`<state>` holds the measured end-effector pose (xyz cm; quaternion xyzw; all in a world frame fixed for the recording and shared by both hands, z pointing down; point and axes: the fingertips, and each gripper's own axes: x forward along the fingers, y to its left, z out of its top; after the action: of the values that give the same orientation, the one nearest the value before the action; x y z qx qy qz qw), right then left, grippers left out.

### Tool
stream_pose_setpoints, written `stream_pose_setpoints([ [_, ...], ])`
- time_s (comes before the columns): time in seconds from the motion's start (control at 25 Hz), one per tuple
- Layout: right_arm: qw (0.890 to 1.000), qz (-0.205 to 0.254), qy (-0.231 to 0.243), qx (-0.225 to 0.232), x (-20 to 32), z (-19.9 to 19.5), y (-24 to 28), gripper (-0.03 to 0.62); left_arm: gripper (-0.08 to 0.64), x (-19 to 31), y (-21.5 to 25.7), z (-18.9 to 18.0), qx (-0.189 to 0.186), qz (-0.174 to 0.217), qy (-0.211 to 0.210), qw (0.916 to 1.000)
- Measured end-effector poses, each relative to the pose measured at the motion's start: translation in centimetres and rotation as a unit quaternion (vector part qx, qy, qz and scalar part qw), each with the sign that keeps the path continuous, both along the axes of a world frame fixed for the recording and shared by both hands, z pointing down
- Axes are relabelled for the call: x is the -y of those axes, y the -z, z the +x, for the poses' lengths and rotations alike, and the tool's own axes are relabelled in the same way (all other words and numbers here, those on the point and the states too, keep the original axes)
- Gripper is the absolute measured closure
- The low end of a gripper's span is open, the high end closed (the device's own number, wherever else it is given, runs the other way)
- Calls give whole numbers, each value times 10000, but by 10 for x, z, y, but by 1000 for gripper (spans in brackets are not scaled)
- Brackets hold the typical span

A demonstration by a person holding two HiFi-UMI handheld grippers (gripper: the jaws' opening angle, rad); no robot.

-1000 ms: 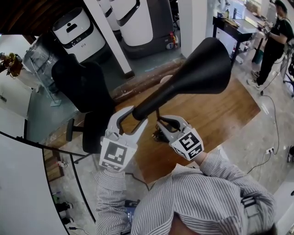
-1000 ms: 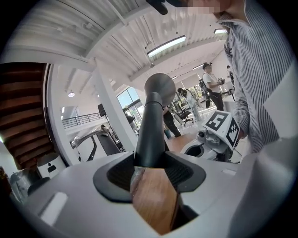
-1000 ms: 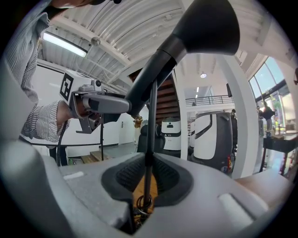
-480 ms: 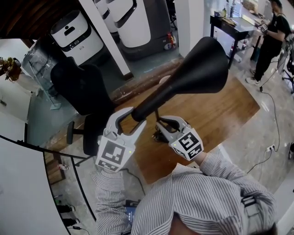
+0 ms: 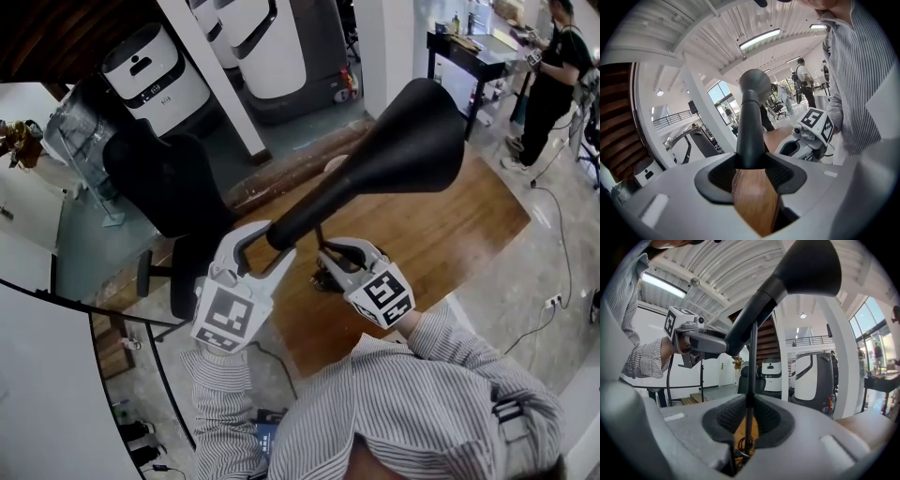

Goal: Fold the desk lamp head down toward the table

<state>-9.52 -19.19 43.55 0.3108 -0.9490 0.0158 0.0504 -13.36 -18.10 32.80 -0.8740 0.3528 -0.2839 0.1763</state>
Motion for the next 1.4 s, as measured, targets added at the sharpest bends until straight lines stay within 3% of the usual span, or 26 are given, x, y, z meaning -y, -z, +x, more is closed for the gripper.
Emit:
stream_pose_setpoints([
  [0.52,10000,-36,15,43,-1,0,2,544,357,-4,14,-5,268,168,-94,9995],
  [0.96,10000,-32,51,37,1,-1,0,545,356,-6,32,-13,1094,381,-228,9930],
  [1.4,9999,-11,-130,24,1,-1,-1,545,354,-10,61,-7,2035,494,-752,9749],
])
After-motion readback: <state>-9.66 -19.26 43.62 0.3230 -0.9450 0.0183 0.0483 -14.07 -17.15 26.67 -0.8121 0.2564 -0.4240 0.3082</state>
